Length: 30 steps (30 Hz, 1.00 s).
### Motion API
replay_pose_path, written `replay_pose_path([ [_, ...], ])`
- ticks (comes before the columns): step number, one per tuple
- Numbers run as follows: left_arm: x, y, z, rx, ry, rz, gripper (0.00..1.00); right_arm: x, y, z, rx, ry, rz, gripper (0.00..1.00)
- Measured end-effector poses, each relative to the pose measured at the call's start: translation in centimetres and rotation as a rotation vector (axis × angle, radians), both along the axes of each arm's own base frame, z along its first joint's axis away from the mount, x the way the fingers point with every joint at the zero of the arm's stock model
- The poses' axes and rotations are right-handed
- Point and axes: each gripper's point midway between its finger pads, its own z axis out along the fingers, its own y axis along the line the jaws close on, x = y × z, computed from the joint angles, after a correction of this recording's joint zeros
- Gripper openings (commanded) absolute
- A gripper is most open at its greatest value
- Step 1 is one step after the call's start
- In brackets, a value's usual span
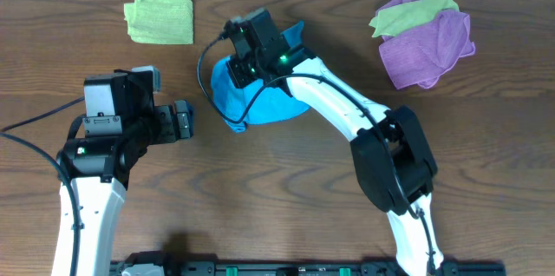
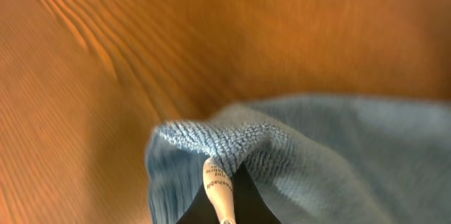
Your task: Fold the cloth
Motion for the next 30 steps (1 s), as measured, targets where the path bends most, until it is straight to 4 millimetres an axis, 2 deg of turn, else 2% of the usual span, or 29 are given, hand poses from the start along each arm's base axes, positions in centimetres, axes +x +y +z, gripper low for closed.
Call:
replay_pose_path([
  [6,0.0,0.0,0.0,0.0,-0.001,0.001,0.95,0.8,3.5,2.0,0.088,-0.138,0.056,0.01],
  [9,0.0,0.0,0.0,0.001,-0.001,0.001,0.96,0.9,5.4,1.0,0.137,-0.138,0.081,0.04],
  [10,0.0,0.0,0.0,0.002,-0.001,0.002,0.95,0.8,5.9,0.1,0.143,-0.121,0.088,0.12],
  [11,0.0,0.1,0.0,0.002,0.0,0.002,0.95,0.6,6.2,-1.0,0.147,-0.091,0.091,0.27],
  [12,0.0,0.1,0.0,0.003,-0.001,0.002,0.95,0.3,6.7,-2.3,0.147,-0.066,0.102,0.47],
  [13,0.0,0.1,0.0,0.003,-0.001,0.002,0.96,0.1,6.8,-3.5,0.145,-0.039,0.103,0.59],
  [14,0.0,0.1,0.0,0.003,-0.001,0.002,0.95,-0.4,7.0,-5.2,0.136,-0.005,0.111,0.64],
  [16,0.1,0.0,0.0,0.002,-0.001,0.002,0.95,-1.2,7.2,-7.1,0.127,0.041,0.119,0.68],
  [18,0.1,0.1,0.0,0.002,-0.002,0.002,0.95,-1.8,7.4,-7.4,0.128,0.064,0.128,0.73],
  [22,0.1,0.1,0.0,0.003,-0.002,0.002,0.95,-2.4,7.8,-5.9,0.139,0.08,0.143,0.77],
  [25,0.1,0.0,0.0,0.002,-0.002,0.002,0.95,-3.1,6.8,-5.0,0.108,0.119,0.135,0.79],
  [27,0.1,0.0,0.0,0.002,-0.002,0.002,0.95,-3.7,5.0,-3.7,0.056,0.157,0.105,0.8],
  [30,0.1,0.0,0.0,0.001,-0.002,0.004,0.95,-3.7,2.1,-0.6,0.012,0.168,0.061,0.8],
])
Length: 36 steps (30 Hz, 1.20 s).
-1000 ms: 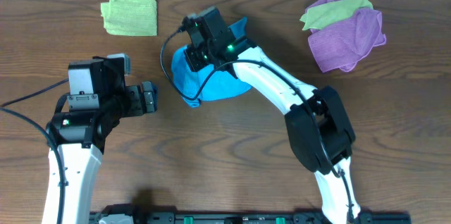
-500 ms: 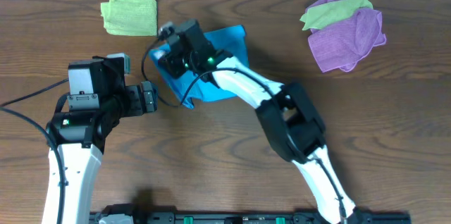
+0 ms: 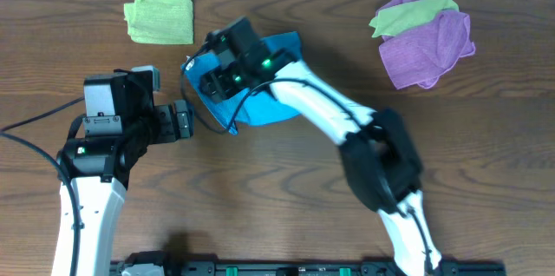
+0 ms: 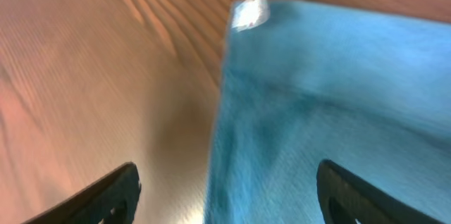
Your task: Fold the cloth
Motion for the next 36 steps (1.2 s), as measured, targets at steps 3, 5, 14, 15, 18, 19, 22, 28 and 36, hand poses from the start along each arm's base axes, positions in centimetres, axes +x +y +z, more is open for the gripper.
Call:
replay_pose_path([
  [3,-0.1,0.0,-0.1,-0.015,0.01,0.02,0.95,0.3,-4.1,3.7,-0.036,0.016,-0.058,0.8],
  [5,-0.1,0.0,-0.1,-0.033,0.019,0.042,0.95,0.1,-7.4,4.7,-0.082,0.068,-0.104,0.79],
  [14,-0.5,-1.2,-0.2,-0.184,0.076,0.129,0.96,-0.3,-18.7,1.5,-0.21,0.314,-0.293,0.8],
  [15,-0.7,-1.4,-0.4,-0.206,0.099,0.144,0.95,-0.6,-19.1,1.0,-0.214,0.331,-0.298,0.79],
  [18,-1.0,-2.2,-1.6,-0.28,0.182,0.182,0.95,-1.6,-19.7,-0.6,-0.223,0.384,-0.304,0.79],
  [19,-1.0,-2.5,-2.1,-0.306,0.211,0.189,0.95,-1.9,-19.9,-1.1,-0.225,0.4,-0.307,0.8],
  [22,-1.3,-3.2,-4.2,-0.365,0.314,0.226,0.95,-2.8,-20.1,-2.3,-0.223,0.448,-0.322,0.8],
  [28,-1.5,-4.1,-7.4,-0.444,0.465,0.288,0.95,-3.3,-20.1,-3.7,-0.188,0.504,-0.37,0.8],
  [36,-0.6,-5.1,-9.6,-0.519,0.551,0.311,0.95,-4.0,-20.0,-5.9,-0.158,0.556,-0.441,0.68],
])
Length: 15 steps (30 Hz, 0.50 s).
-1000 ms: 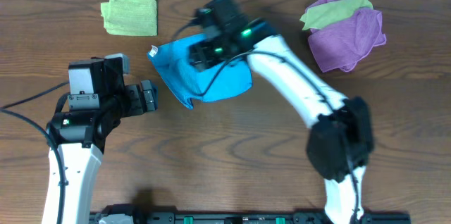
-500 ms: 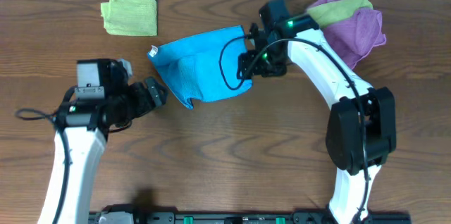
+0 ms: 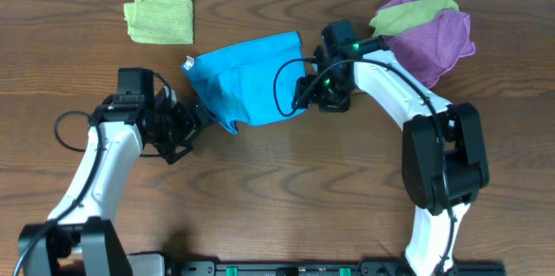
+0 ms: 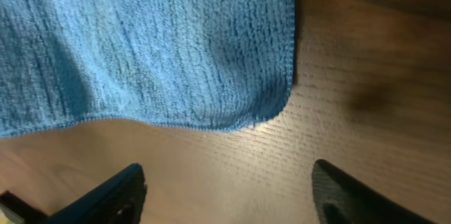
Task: Fold the cloth
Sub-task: 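Grasp the left edge of the blue cloth with the left gripper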
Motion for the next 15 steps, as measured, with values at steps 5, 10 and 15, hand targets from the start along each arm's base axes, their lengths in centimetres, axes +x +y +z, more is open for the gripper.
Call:
replay_pose_path([
  [5,0.8,-0.5,-0.9,-0.037,0.009,-0.003,0.96,-0.1,0.2,-0.9,0.016,0.013,-0.046,0.63],
  [10,1.3,-0.7,-1.8,-0.057,0.025,0.008,0.95,0.3,0.4,-1.1,0.029,0.008,-0.085,0.61],
  [15,1.5,-0.9,-2.5,-0.071,0.041,0.009,0.95,0.6,0.5,-1.9,0.037,0.011,-0.113,0.56],
])
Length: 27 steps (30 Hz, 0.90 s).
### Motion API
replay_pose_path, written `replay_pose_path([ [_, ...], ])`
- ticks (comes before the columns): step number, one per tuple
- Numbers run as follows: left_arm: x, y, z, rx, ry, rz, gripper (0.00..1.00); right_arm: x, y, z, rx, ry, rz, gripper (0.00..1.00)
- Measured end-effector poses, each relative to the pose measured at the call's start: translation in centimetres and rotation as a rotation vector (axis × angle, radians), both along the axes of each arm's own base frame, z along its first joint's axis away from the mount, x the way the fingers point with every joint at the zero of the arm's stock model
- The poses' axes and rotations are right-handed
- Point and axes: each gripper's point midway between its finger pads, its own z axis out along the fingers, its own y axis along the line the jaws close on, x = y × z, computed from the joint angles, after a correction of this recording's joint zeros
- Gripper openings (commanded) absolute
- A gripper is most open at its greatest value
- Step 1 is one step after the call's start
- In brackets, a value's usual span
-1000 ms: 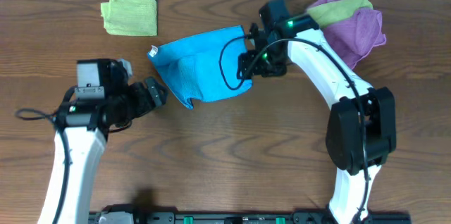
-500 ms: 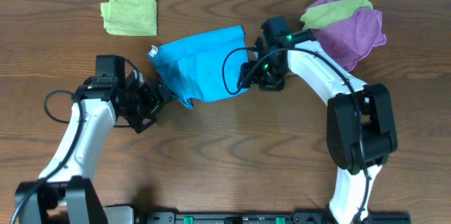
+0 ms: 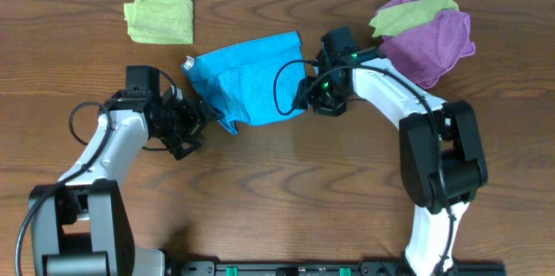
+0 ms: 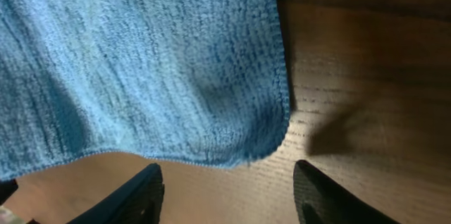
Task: Fold the cloth
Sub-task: 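Grasp the left edge of the blue cloth with the left gripper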
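Observation:
The blue cloth (image 3: 247,81) lies spread but rumpled in the middle of the table, its white tag (image 3: 186,63) at the upper left corner. My right gripper (image 3: 310,95) is at the cloth's lower right corner. In the right wrist view it (image 4: 225,199) stands open, and that blue corner (image 4: 232,132) lies just ahead of its fingers (image 4: 134,196), untouched. My left gripper (image 3: 201,127) is at the cloth's lower left tip and looks open, with nothing in it.
A folded yellow-green cloth (image 3: 159,19) lies at the back left. A pile of purple and green cloths (image 3: 425,37) sits at the back right, close behind my right arm. The wooden table (image 3: 286,198) stretches to the front.
My left gripper has moved a little closer to the cloth's lower left tip. The right gripper has edged nearer the lower right corner. The cloth lies as before.
My right gripper was shut on the tagged corner above the bunched cloth. Then it was open at the left, the tagged corner let go and the cloth spread out. Later it stood open at the lower right corner, and the left arm had reached the lower left tip.

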Motion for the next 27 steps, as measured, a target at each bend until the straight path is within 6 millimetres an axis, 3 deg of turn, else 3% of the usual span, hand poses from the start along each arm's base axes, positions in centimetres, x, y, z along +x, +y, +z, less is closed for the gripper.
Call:
replay_pose_path([
  [14,0.9,-0.1,-0.3,-0.006,-0.029,0.001,0.95,1.0,0.5,-1.1,0.018,-0.005,-0.039,0.36],
  [16,1.0,-0.1,-0.4,-0.007,-0.027,0.001,0.96,1.0,0.5,-1.2,0.021,-0.002,-0.044,0.26],
  [17,1.1,-0.1,-0.5,-0.006,-0.029,0.001,0.95,1.0,0.5,-1.3,0.022,0.0,-0.045,0.17],
  [18,1.2,-0.1,-0.5,-0.007,-0.033,0.001,0.95,1.0,0.6,-1.6,0.023,0.006,-0.047,0.01],
  [25,1.5,-0.1,-0.4,-0.005,-0.05,0.0,0.95,0.8,0.8,-1.9,0.038,0.019,-0.042,0.01],
  [27,1.5,-0.2,-0.4,-0.004,-0.052,-0.004,1.0,0.8,0.8,-1.9,0.038,0.019,-0.042,0.01],
])
